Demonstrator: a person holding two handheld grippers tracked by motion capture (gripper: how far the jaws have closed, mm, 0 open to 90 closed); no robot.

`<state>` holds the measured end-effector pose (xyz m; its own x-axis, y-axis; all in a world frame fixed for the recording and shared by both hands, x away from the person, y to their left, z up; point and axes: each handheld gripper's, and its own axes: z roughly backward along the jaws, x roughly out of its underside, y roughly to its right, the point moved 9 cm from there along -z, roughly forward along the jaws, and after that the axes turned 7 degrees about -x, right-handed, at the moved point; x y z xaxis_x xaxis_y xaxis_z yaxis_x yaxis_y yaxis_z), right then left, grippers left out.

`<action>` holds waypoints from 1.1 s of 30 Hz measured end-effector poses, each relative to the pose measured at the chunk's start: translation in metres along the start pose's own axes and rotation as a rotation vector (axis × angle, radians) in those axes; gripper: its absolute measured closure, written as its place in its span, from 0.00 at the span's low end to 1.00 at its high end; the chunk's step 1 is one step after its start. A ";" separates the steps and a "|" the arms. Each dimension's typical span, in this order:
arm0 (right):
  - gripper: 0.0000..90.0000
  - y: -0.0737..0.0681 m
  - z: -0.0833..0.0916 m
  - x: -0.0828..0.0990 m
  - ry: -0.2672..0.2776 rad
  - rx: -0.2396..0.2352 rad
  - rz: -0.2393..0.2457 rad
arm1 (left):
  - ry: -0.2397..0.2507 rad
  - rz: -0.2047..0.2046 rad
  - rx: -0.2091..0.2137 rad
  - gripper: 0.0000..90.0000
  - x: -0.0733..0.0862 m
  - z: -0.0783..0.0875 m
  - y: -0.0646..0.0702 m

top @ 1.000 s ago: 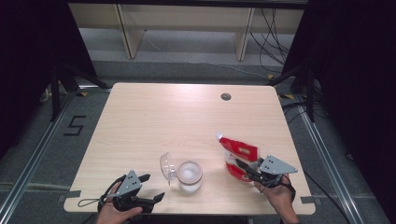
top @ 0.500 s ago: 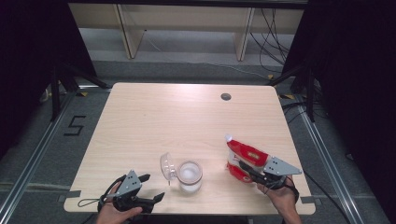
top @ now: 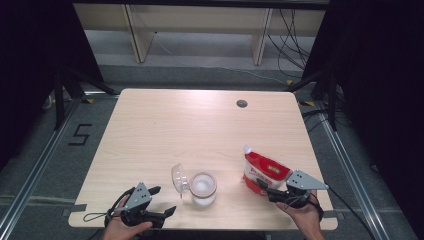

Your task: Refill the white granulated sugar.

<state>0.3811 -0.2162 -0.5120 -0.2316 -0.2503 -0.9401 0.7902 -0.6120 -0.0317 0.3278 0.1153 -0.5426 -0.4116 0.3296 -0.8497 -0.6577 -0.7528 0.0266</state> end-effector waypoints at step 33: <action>0.25 -0.018 0.034 0.016 -0.068 0.097 -0.104 | 0.005 0.004 0.001 0.18 -0.002 0.000 -0.001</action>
<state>0.3437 -0.2341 -0.5147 -0.3496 -0.2298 -0.9083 0.7019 -0.7063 -0.0914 0.3292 0.1151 -0.5415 -0.4109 0.3233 -0.8524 -0.6566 -0.7537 0.0306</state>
